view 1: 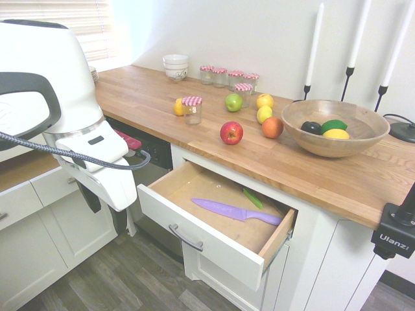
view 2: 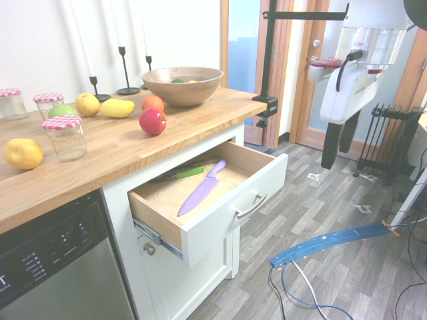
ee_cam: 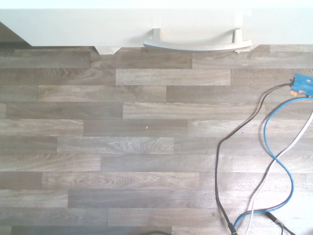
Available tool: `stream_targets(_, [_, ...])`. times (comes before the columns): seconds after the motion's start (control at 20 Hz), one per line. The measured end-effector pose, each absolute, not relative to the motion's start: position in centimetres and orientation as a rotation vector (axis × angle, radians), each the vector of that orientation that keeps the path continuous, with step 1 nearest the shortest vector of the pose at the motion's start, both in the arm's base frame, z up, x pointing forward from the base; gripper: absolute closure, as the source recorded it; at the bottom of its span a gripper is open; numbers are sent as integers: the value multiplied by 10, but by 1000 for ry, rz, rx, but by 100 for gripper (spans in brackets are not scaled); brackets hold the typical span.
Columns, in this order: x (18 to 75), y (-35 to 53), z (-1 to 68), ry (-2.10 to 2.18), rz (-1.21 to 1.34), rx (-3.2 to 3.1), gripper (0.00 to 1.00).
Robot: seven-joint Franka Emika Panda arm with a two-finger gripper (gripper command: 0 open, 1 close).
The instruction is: Close the drawer
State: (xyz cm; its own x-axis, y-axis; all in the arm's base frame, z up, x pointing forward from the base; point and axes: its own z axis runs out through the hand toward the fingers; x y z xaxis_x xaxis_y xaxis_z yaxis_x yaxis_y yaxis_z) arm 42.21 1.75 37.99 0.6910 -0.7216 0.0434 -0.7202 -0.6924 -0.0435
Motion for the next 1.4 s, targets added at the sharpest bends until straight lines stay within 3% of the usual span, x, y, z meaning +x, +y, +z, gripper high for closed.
stream_targets(0.25, [424, 13, 359, 1230, -81, -2873, 0])
stream_targets(1.2, [469, -24, 143, 1270, 116, -2956, 0])
stream_targets(1.25, [473, -24, 136, 1271, 123, -2958, 100])
stream_targets(1.4, [481, -26, 122, 1261, 122, -2960, 100])
